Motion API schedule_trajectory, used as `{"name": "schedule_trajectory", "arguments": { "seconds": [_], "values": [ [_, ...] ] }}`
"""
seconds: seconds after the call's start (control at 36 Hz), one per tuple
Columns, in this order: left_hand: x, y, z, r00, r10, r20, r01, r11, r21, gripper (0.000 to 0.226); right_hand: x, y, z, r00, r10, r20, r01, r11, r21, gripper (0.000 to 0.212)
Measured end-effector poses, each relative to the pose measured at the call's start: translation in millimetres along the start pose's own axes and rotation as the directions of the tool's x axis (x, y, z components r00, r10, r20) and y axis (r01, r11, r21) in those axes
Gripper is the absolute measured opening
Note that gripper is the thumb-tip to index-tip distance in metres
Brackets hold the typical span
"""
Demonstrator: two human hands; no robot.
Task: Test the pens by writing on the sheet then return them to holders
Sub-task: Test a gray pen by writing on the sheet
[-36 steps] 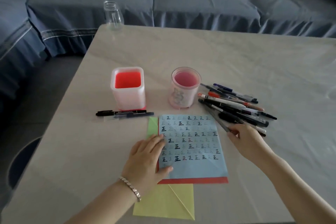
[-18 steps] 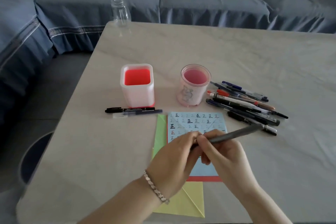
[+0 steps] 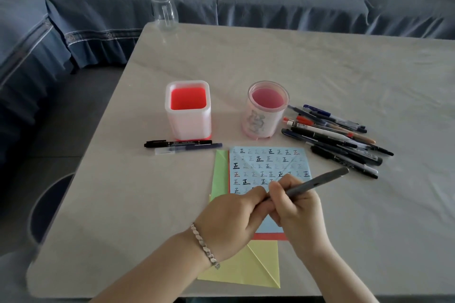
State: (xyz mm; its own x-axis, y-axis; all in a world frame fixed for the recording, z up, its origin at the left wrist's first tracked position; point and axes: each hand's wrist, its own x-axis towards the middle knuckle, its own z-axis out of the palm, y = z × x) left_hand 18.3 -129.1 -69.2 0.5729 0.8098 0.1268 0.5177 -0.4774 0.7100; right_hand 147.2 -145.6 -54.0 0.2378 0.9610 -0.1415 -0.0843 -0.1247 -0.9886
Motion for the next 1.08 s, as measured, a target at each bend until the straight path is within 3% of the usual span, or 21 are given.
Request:
{"name": "schedule_trajectory", "arguments": {
  "seconds": [0.08,0.17,0.22,0.31,0.44,0.61,0.69,0.81,0.89,1.08],
  "values": [
    [-4,-2,-3,1.000,-0.023,-0.003,0.023,0.999,0.035,0.044,-1,0,1,1.000,-0.019,-0.011,0.019,1.000,-0.004,0.035],
    [-8,-8,-8,0.990,-0.135,-0.027,0.135,0.991,-0.008,0.018,3,0,-2,0.992,0.004,-0.125,-0.006,1.000,-0.014,0.035],
    [-11,-20,-10,0.962,-0.250,-0.111,0.252,0.968,0.003,0.004,6,1,-8,0.984,0.024,-0.179,-0.029,0.999,-0.029,0.033],
    [-16,-45,-7,0.903,-0.341,-0.263,0.375,0.922,0.093,0.008,8,7,-17,0.978,0.054,-0.200,-0.069,0.995,-0.070,0.032],
    [-21,-79,3,0.901,-0.090,-0.425,0.250,0.908,0.336,0.011,6,17,-22,0.972,0.110,-0.209,-0.127,0.989,-0.071,0.027],
    [-18,-83,8,0.884,-0.086,-0.460,0.309,0.844,0.437,0.012,5,23,-26,0.981,0.081,-0.175,-0.089,0.995,-0.040,0.021],
    [-21,-70,11,0.913,-0.064,-0.403,0.234,0.892,0.387,0.020,6,26,-28,0.985,0.029,-0.173,-0.049,0.992,-0.114,0.017],
    [-33,-50,20,0.985,0.036,-0.169,0.029,0.929,0.369,0.027,4,31,-26,0.981,-0.042,-0.187,0.007,0.983,-0.183,0.014],
    [-44,-46,28,0.996,0.084,-0.012,-0.072,0.911,0.407,0.031,2,37,-23,0.968,-0.080,-0.237,0.032,0.979,-0.199,0.019],
    [-57,-55,33,0.993,0.059,0.102,-0.098,0.896,0.433,0.036,0,47,-12,0.938,-0.144,-0.314,0.063,0.965,-0.256,0.032]
  ]
}}
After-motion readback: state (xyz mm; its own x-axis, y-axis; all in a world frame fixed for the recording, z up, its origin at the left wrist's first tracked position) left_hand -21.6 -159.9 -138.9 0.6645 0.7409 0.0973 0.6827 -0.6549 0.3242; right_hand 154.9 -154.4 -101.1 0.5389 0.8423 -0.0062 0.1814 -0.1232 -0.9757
